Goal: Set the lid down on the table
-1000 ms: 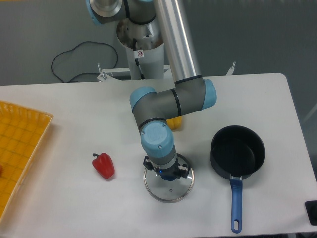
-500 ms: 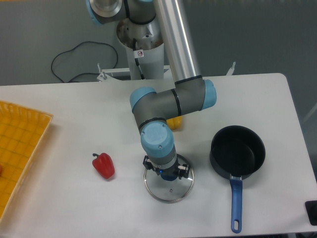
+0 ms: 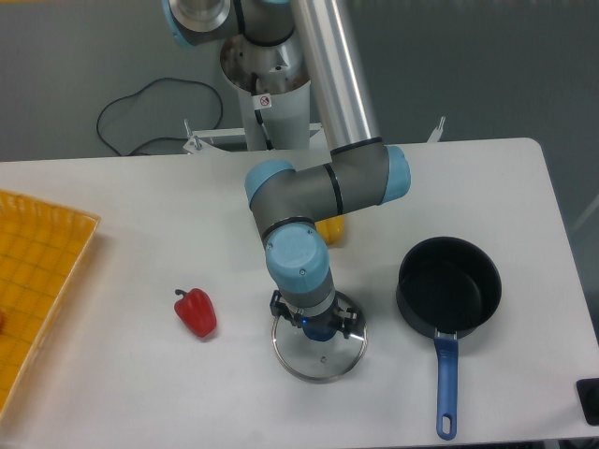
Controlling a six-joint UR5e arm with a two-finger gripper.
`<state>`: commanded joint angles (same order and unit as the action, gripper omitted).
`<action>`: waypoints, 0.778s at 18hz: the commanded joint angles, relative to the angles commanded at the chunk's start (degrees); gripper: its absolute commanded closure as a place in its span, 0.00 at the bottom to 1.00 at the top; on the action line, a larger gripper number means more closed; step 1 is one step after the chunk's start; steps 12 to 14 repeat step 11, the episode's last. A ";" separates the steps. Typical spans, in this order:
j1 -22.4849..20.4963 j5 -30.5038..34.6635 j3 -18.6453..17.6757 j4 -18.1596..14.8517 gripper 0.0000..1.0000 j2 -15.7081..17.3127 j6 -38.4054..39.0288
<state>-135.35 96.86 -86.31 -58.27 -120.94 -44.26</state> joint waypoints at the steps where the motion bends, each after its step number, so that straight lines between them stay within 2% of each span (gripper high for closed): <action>1: -0.26 0.00 0.09 -0.26 0.00 0.79 -3.00; 8: -2.46 -0.09 -0.61 -2.55 0.00 5.36 -11.19; 14: -2.90 -0.09 -1.14 -2.82 0.00 6.42 -11.64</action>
